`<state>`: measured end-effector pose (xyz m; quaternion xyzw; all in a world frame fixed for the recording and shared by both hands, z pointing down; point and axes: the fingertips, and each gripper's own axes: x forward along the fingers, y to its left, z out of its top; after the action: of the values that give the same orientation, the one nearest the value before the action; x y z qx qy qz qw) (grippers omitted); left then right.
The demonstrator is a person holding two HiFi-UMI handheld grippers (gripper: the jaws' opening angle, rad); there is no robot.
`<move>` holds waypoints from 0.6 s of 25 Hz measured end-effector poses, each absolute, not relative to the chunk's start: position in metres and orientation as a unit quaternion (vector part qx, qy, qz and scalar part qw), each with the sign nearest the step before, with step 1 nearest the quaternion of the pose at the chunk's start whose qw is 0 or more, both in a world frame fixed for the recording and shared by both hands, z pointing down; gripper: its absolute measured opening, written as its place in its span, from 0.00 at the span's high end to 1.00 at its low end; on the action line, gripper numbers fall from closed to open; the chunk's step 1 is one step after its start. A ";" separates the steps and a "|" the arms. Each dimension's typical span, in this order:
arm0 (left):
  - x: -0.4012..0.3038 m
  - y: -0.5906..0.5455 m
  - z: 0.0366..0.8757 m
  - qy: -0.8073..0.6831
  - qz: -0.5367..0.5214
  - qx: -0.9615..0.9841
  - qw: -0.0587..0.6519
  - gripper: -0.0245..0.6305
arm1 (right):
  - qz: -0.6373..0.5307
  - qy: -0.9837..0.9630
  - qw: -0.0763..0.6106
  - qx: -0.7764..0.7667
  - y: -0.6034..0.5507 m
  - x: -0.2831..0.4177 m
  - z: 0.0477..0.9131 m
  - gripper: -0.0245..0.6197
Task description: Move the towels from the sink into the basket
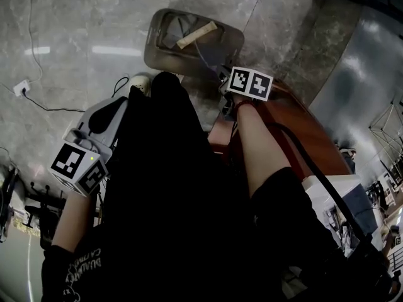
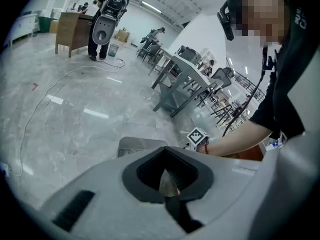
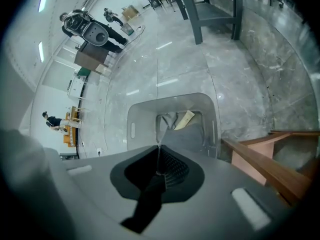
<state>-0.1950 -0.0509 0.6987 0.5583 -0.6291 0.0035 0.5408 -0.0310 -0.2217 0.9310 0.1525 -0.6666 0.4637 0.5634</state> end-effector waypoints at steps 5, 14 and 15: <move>-0.193 -0.049 0.703 -0.628 0.000 0.554 0.546 0.95 | 0.456 -0.668 0.571 0.141 -0.216 -0.037 0.937 0.90; -0.196 -0.046 0.705 -0.623 0.000 0.561 0.546 0.95 | 0.451 -0.669 0.573 0.141 -0.213 -0.041 0.936 0.90; -0.196 -0.045 0.705 -0.621 0.001 0.563 0.545 0.95 | 0.451 -0.672 0.572 0.135 -0.210 -0.042 0.933 0.90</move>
<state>-0.1960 -0.0452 0.7052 0.5630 -0.6214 0.0006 0.5449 -0.0416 -0.2105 0.9334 0.1346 -0.6716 0.4514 0.5719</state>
